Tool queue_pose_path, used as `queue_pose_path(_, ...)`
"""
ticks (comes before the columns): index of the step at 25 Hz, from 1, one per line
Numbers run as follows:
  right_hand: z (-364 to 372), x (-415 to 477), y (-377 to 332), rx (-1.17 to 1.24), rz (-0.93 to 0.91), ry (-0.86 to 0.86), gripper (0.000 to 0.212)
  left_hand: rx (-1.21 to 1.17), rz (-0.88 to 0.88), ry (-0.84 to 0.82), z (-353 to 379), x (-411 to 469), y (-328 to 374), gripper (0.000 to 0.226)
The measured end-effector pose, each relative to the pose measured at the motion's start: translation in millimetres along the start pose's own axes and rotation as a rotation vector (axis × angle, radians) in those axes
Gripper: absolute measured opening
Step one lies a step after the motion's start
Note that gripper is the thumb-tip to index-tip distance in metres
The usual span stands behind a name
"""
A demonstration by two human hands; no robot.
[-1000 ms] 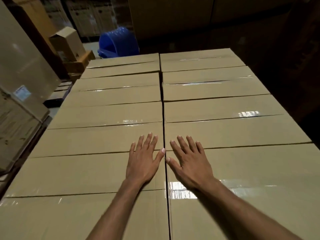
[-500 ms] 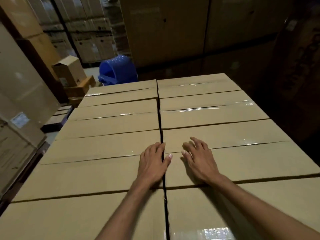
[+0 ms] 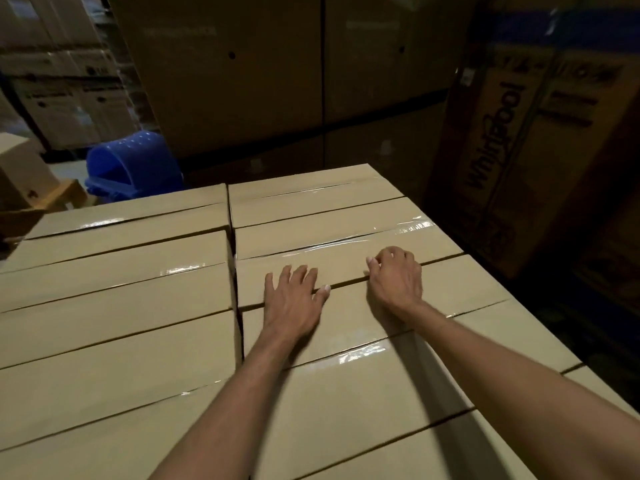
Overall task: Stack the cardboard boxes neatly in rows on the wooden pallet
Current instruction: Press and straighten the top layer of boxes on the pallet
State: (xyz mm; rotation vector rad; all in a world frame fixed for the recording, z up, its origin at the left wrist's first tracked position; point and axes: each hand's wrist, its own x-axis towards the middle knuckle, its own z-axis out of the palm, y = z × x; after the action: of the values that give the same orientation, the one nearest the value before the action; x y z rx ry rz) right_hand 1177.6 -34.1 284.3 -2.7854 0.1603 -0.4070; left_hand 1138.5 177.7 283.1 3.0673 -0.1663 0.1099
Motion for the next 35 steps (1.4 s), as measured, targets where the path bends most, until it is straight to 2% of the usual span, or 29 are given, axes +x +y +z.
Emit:
queue_pose_path(2,5,30,27,-0.047,0.074,0.013,0.044,0.009,-0.052,0.056,7,6,7,0.059)
queue_pose_path(5,14,56,53,-0.073,0.134,-0.069,0.071,0.044,-0.124,0.107,13,16,8,0.059)
queue_pose_path(7,14,71,64,-0.095,0.201,-0.137,0.092,0.034,-0.207,0.1,17,24,9,0.062)
queue_pose_path(10,7,93,80,-0.118,0.301,-0.171,0.102,-0.03,-0.316,0.042,18,36,15,0.064)
queue_pose_path(14,5,98,77,-0.132,0.301,-0.132,0.096,-0.032,-0.338,0.024,18,45,20,0.064)
queue_pose_path(18,6,89,74,-0.079,0.221,-0.021,0.077,-0.033,-0.348,0.041,21,53,26,0.068)
queue_pose_path(27,28,120,85,-0.065,0.229,-0.048,0.058,-0.096,-0.311,-0.025,19,58,27,0.068)
queue_pose_path(30,28,120,81,-0.097,0.219,-0.021,0.055,-0.206,-0.297,0.059,12,59,17,0.062)
queue_pose_path(32,26,118,76,-0.141,0.139,0.026,0.049,-0.244,-0.328,0.125,10,61,8,0.059)
queue_pose_path(35,24,118,62,-0.138,-0.081,0.009,0.046,-0.211,-0.326,0.079,11,69,4,0.061)
